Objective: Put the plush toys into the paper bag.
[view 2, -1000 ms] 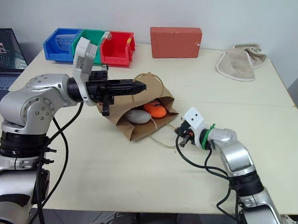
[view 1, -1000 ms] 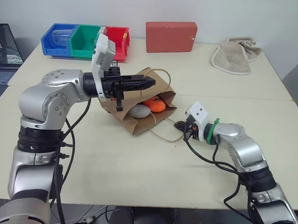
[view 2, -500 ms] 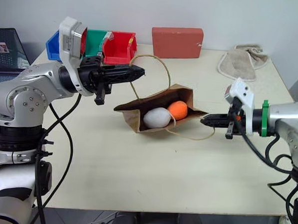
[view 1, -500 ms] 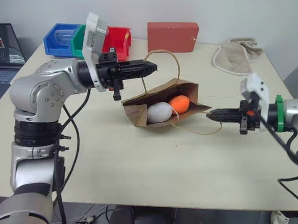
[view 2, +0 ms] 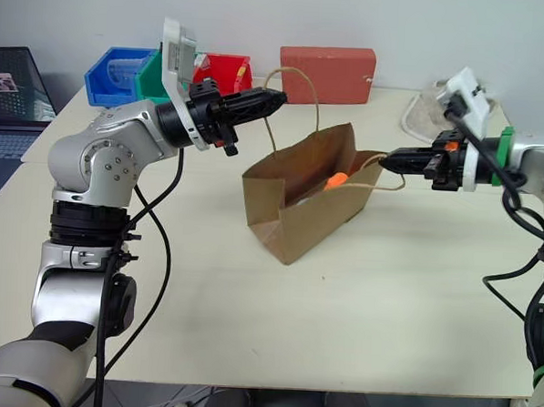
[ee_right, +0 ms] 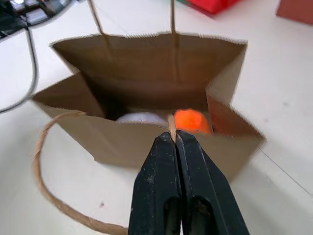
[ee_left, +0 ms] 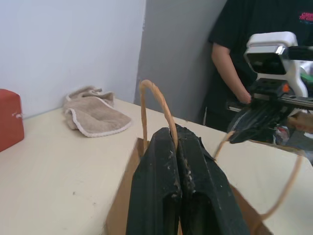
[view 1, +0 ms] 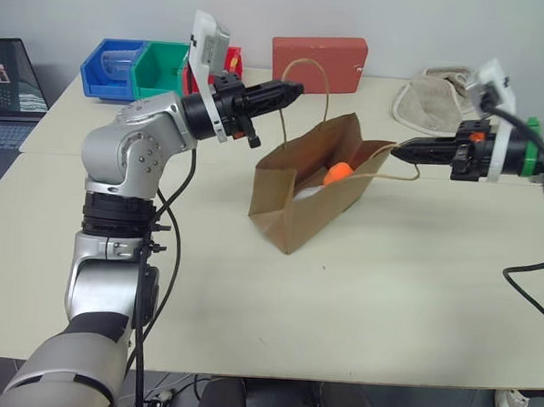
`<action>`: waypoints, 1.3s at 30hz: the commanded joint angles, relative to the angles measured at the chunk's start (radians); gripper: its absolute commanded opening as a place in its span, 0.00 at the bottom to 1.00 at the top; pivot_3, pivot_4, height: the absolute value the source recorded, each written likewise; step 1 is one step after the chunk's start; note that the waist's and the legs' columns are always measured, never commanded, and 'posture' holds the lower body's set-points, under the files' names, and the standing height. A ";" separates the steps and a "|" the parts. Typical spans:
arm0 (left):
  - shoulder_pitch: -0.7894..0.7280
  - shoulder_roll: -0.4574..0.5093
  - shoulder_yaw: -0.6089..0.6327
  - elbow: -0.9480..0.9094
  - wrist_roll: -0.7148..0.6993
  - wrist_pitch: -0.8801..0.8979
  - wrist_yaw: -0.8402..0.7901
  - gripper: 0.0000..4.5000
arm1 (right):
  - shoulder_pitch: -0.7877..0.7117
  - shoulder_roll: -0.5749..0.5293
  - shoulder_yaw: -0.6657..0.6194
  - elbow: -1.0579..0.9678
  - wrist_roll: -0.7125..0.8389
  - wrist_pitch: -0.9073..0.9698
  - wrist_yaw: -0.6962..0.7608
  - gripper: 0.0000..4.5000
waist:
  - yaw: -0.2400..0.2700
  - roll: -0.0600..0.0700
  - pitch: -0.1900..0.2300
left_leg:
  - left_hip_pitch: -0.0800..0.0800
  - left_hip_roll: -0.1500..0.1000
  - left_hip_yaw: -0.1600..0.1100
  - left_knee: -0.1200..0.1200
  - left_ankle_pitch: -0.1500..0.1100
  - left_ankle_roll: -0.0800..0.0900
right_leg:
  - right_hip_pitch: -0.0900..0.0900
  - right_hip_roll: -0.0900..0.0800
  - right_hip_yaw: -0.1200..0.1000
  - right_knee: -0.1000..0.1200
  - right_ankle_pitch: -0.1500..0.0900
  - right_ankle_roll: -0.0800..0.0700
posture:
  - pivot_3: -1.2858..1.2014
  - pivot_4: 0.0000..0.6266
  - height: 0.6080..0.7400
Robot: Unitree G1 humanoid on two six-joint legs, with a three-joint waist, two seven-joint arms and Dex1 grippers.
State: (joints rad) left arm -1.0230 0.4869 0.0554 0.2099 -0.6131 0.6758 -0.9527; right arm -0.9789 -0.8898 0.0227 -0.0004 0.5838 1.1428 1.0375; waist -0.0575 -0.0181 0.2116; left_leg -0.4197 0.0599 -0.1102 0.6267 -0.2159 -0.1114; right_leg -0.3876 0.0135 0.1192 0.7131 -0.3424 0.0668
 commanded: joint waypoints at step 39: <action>0.395 0.169 -0.041 -0.253 0.055 -0.091 -0.134 1.00 | 0.547 -0.184 -0.327 -0.566 0.237 -0.230 0.073 1.00 | 0.011 0.001 0.000 | 0.003 0.001 0.000 0.003 -0.001 0.002 | 0.004 0.001 0.000 0.001 0.000 0.000 | 0.52 0.24 1.00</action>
State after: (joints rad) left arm -0.6090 0.6633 0.0149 -0.0270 -0.5586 0.6036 -1.0812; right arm -0.4409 -1.0539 -0.2813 -0.5215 0.8081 0.9422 1.0964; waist -0.0461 -0.0174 0.2120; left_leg -0.4168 0.0606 -0.1098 0.6296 -0.2172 -0.1090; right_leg -0.3834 0.0140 0.1197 0.7136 -0.3423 0.0670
